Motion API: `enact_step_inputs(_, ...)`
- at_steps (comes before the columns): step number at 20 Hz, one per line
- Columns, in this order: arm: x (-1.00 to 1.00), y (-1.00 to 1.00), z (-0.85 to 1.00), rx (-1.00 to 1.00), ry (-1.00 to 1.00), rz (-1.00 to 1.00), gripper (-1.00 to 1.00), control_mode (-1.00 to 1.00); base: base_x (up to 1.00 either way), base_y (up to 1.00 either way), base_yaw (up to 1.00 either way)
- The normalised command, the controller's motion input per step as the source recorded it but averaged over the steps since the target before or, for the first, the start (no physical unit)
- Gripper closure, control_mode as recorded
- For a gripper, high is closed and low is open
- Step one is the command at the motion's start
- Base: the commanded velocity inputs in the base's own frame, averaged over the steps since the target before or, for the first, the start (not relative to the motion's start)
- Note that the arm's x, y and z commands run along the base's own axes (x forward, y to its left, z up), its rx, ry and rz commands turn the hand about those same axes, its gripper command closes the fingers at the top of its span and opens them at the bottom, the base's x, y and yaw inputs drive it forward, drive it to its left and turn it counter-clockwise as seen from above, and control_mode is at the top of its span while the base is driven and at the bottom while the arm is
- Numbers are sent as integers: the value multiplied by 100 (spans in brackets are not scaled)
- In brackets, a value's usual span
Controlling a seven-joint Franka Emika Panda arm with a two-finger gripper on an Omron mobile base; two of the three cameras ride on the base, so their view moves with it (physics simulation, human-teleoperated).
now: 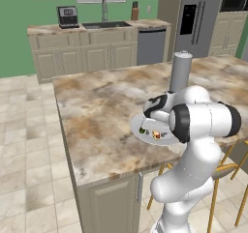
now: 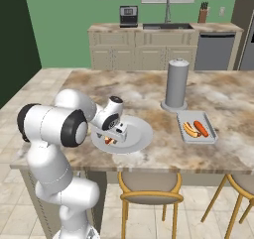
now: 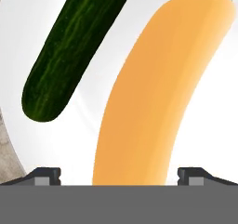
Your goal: Place one cooked food and one vegetable from the large plate to each tupperware container.
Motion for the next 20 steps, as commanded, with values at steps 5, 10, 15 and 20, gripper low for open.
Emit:
enact_step_inputs(5,0,0,0,0,0,0,-100,-100,0,0,0)
enact_step_inputs(10,0,0,0,0,0,0,100,-100,0,0,0)
enact_step_inputs(15,-9,0,0,0,-2,0,100,-100,0,0,0)
enact_step_inputs(20,-35,16,30,-12,-1,0,100,-100,0,0,0)
